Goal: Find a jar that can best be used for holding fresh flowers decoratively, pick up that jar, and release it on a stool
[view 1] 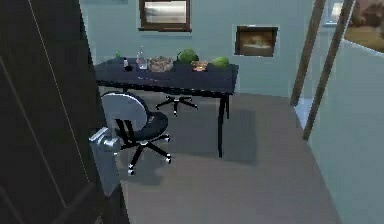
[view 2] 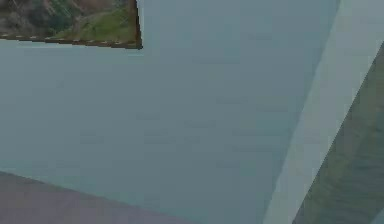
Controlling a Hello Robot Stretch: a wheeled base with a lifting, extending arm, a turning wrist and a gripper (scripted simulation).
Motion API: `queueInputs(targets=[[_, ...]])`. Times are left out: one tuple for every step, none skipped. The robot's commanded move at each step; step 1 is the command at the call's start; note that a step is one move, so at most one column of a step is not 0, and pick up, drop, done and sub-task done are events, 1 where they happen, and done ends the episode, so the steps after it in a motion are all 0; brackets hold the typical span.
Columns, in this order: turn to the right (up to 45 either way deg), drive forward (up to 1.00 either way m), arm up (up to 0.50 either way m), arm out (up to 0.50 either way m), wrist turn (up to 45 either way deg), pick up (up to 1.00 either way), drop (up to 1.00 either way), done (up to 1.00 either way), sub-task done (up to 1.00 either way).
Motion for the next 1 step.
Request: queueInputs(targets=[[0.0,0.80,0.00,0.00,0.0,0.00,0.00,0.00,0.00]])
